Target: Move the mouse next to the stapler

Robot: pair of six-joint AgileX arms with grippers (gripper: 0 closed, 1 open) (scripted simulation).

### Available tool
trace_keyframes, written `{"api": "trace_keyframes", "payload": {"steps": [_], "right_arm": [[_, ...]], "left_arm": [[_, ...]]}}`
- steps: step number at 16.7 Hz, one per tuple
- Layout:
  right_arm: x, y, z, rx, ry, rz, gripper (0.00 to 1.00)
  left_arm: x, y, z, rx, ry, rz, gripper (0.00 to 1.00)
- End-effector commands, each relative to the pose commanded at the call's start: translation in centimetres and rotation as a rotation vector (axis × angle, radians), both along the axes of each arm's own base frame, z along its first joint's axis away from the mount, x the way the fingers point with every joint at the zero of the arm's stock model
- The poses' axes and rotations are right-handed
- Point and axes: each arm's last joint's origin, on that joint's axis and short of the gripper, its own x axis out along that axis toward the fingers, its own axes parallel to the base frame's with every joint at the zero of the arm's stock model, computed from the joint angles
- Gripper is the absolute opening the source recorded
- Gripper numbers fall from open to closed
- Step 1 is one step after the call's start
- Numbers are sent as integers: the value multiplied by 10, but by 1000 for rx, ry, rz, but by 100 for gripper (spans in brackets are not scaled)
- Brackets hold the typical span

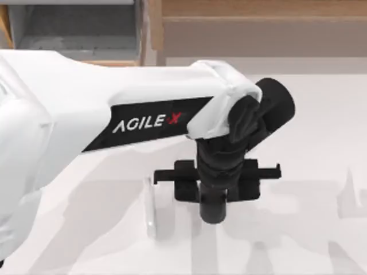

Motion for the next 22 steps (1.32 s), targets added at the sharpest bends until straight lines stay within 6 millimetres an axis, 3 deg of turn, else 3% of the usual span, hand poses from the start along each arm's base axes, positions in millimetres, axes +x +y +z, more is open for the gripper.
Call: {"api": "trace_keyframes", "payload": {"steps": [22], "right_arm": [[0,0,0,0,0,0,100]], "left_arm": [[4,-2,11,-58,-49,1,0]]}}
